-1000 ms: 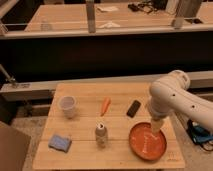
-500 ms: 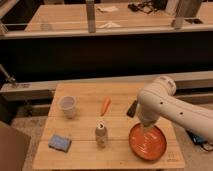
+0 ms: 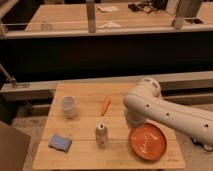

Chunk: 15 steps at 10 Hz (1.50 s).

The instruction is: Knock the bottle over

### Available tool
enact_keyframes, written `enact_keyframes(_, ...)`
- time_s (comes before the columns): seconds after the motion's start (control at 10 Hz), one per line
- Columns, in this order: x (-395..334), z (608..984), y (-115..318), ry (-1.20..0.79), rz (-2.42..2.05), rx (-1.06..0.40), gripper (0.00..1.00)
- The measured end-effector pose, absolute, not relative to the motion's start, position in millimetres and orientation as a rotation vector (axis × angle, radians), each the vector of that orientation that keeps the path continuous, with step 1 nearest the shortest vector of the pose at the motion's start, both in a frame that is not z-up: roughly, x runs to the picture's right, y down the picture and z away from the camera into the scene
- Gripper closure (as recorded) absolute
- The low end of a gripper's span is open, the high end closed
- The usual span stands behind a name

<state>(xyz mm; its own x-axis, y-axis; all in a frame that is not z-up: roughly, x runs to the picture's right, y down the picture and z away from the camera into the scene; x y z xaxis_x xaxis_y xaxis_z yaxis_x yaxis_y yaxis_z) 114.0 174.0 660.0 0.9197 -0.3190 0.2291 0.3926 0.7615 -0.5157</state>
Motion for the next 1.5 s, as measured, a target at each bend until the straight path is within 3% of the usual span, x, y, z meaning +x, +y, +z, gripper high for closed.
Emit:
enact_keyframes(0.2,96.8,658.8,179.3,-0.147,-0.446,-0.587,0.97)
enact_keyframes(1.5,-13.6,651.6,178.3,-0.236,-0.685,-0.563,0.98)
